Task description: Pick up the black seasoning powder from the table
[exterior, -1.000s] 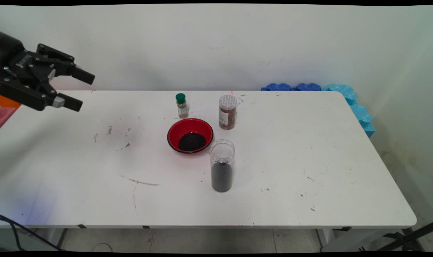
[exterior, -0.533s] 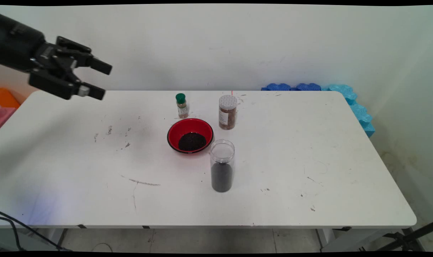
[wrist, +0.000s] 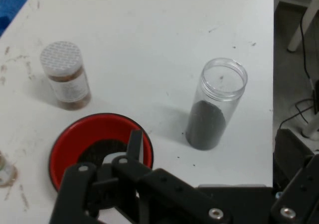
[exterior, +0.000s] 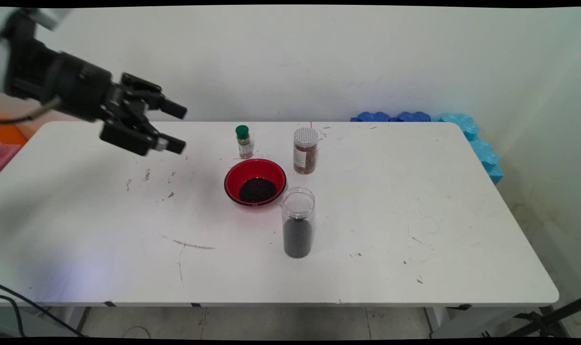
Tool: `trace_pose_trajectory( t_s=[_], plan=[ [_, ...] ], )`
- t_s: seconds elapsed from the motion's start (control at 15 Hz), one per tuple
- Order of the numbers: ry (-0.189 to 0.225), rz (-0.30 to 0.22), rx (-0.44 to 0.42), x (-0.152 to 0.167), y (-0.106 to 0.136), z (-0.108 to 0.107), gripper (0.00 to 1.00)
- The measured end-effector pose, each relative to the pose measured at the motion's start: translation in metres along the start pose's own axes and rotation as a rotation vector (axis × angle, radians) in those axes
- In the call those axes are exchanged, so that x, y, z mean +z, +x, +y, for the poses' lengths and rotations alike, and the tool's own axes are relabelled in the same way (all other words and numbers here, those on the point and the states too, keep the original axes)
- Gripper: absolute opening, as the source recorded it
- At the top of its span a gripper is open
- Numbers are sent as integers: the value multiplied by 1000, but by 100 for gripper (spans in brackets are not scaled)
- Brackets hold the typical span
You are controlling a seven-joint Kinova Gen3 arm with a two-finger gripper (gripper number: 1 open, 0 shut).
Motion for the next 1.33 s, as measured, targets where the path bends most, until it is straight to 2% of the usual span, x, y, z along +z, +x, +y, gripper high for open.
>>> trace_pose_trajectory(
  t_s=[0.47, 0.87, 1.13, 1.33],
  plan=[
    [-45, -30, 11, 53, -31, 12, 100],
    [-83, -33, 48, 96, -53, 15, 100],
    [-107, -10, 45, 121, -60, 14, 100],
    [-119, 30, 32, 135, -64, 14, 100]
  ],
)
